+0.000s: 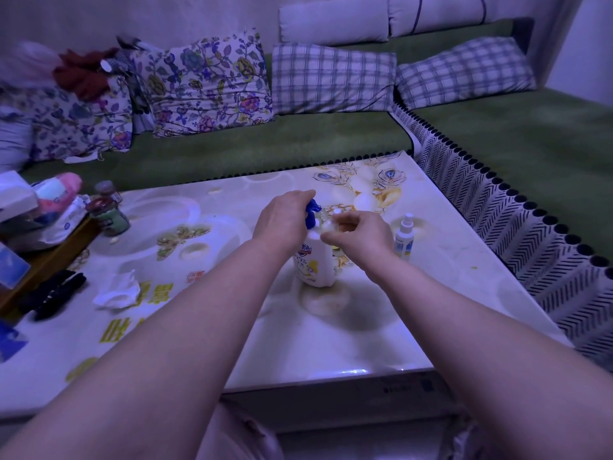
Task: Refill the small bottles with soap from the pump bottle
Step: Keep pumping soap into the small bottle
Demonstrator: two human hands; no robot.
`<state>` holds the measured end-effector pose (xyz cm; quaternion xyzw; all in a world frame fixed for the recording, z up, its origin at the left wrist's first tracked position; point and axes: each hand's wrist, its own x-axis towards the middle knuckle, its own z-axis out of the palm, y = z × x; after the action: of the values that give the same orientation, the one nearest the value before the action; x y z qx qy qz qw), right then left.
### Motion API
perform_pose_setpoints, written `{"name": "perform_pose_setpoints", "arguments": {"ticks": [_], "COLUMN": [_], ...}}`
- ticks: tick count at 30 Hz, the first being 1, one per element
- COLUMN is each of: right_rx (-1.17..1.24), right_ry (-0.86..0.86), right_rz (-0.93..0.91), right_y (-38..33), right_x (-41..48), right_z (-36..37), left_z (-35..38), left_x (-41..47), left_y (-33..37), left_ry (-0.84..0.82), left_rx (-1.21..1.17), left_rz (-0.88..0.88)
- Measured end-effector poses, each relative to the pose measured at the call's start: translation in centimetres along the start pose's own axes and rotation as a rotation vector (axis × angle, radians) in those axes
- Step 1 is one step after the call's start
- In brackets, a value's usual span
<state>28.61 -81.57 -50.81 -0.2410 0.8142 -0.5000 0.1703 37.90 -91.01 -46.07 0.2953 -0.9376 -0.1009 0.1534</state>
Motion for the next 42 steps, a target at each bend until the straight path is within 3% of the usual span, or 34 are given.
{"name": "perform_pose_setpoints", "arguments": {"ticks": [19, 38, 42], "right_rx": [0.052, 0.369, 0.325], "right_ry": [0.003, -0.006, 0.010], "right_rz": [-0.012, -0.101, -0.086], "right_y": [0.2, 1.7, 2.6], "right_x": [0.2, -0.7, -0.8], "right_z": [0.1, -0.6, -1.0], "left_z": [0.3, 0.8, 0.5], "left_x": [-0.3, -2.5, -3.3], "left_y": [-0.5, 0.0, 0.5], "left_ry": [0.019, 0.216, 0.259], "left_rx": [0.001, -0.096, -0.145], "left_rz": [-0.048, -0.048, -0.035]}}
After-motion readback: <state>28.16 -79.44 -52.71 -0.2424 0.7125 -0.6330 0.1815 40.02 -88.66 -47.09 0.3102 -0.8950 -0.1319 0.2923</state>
